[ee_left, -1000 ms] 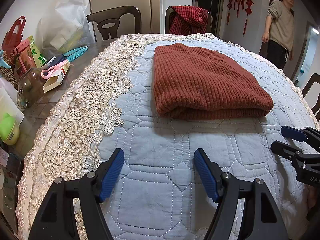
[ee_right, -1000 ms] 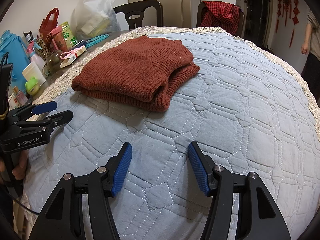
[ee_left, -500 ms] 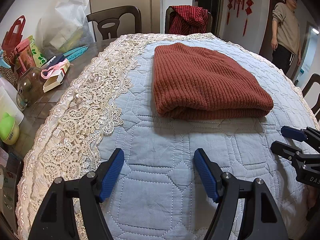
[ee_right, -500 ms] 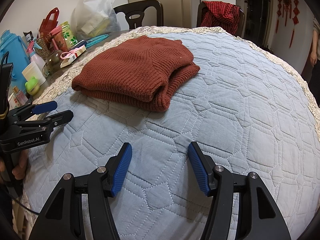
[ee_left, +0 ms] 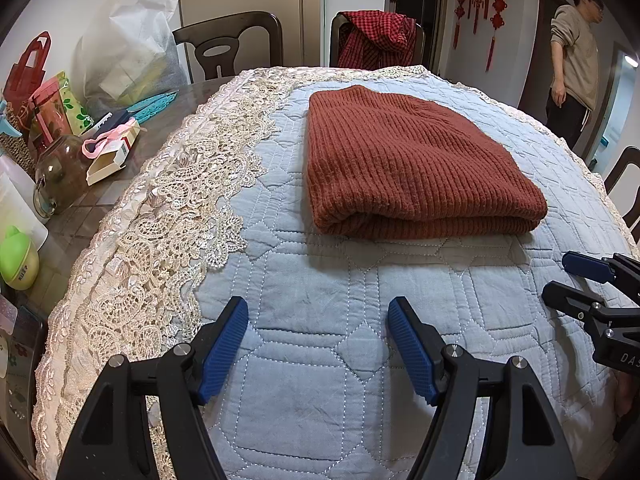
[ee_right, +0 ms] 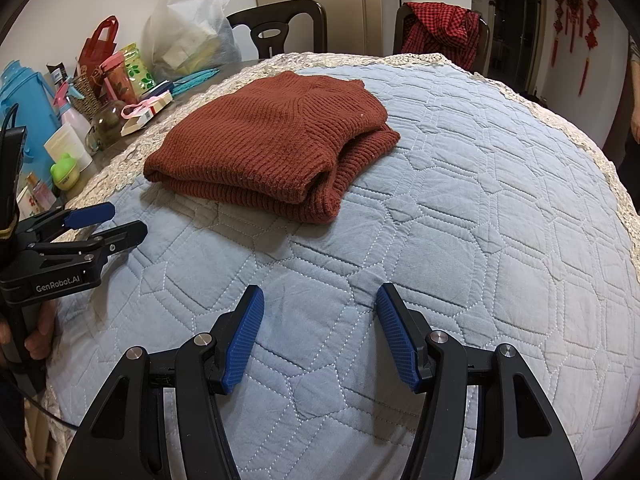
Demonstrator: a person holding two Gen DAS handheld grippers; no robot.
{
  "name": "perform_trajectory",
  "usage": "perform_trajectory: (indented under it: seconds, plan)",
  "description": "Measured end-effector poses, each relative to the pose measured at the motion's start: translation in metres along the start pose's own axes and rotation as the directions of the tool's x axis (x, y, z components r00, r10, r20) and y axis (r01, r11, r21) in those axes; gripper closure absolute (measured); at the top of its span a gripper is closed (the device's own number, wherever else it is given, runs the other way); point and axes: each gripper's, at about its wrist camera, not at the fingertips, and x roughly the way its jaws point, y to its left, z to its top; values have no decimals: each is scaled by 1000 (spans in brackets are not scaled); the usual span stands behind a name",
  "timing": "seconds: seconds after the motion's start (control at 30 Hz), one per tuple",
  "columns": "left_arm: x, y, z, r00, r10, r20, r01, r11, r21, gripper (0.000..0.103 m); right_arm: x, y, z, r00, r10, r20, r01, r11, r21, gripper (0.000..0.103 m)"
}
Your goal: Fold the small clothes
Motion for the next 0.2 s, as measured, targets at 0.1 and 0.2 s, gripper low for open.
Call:
perform_trajectory:
  seconds: [0.1, 0.2]
  plan:
    - [0, 0, 0, 1000, -1, 0, 1, 1000, -1, 28, 0, 1, 0, 1000, 2, 0, -2, 1000, 2, 44]
    - [0, 1, 0, 1000, 0, 0, 0, 1000, 0, 28, 0, 2, 0, 1000, 3, 0, -3, 1000, 2, 44]
